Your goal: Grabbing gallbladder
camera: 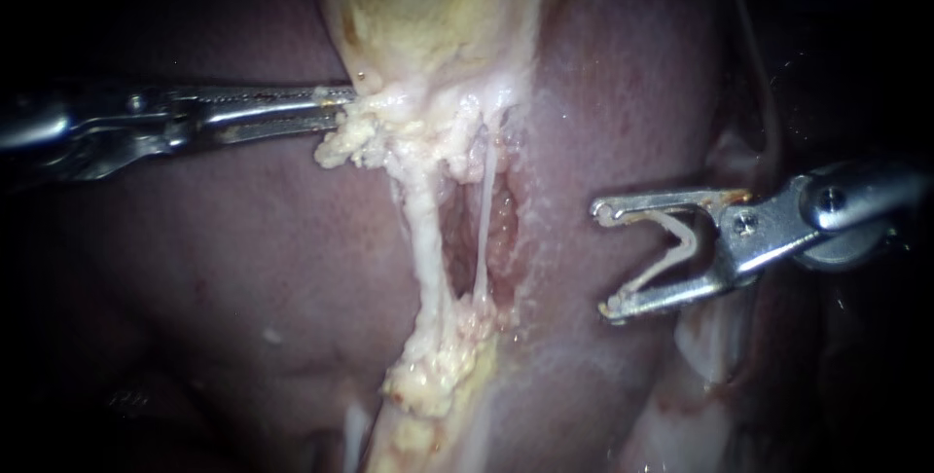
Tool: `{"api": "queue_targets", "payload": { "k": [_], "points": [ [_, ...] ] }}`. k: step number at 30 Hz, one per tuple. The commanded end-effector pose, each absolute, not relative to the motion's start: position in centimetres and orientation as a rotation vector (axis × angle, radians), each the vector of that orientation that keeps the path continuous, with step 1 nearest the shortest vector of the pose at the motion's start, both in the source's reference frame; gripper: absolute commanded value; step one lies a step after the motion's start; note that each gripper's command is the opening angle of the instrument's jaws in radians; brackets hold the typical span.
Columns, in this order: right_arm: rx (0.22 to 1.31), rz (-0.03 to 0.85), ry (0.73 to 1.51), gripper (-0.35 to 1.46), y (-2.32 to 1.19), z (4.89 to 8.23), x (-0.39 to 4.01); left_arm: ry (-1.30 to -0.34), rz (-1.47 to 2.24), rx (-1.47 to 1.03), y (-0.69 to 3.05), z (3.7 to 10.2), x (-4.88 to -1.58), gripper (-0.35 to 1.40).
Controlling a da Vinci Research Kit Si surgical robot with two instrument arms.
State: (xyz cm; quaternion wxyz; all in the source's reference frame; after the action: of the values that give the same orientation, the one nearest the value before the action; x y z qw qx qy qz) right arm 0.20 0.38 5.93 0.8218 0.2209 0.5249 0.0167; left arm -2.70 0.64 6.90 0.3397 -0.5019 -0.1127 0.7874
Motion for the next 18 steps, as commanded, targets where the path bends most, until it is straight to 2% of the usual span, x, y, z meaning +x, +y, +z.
{"api": "queue_targets", "payload": {
  "k": [1, 2, 4, 5, 10, 14, 18],
  "points": [
    [0.470, 0.036, 1.117, 0.50, 0.38, 5.93, 0.20, -0.291, 2.050, -1.305, 0.65, 6.88, -2.68, -0.18],
    [0.470, 0.036, 1.117, 0.50, 0.38, 5.93, 0.20, -0.291, 2.055, -1.309, 0.65, 6.87, -2.64, 0.19],
    [0.470, 0.036, 1.117, 0.50, 0.38, 5.92, 0.19, -0.261, 2.074, -1.321, 0.65, 6.84, -2.55, 0.56],
    [0.471, 0.036, 1.117, 0.50, 0.38, 5.92, 0.19, -0.251, 2.084, -1.323, 0.66, 6.82, -2.50, 0.63],
    [0.471, 0.036, 1.117, 0.50, 0.38, 5.92, 0.19, -0.250, 2.098, -1.333, 0.70, 6.72, -2.24, 0.91],
    [0.471, 0.036, 1.117, 0.50, 0.38, 5.92, 0.20, -0.250, 2.101, -1.335, 0.71, 6.66, -2.21, 0.93],
    [0.471, 0.036, 1.117, 0.49, 0.38, 5.92, 0.20, -0.232, 2.098, -1.325, 0.66, 6.68, -2.43, 0.86]
  ]
}}
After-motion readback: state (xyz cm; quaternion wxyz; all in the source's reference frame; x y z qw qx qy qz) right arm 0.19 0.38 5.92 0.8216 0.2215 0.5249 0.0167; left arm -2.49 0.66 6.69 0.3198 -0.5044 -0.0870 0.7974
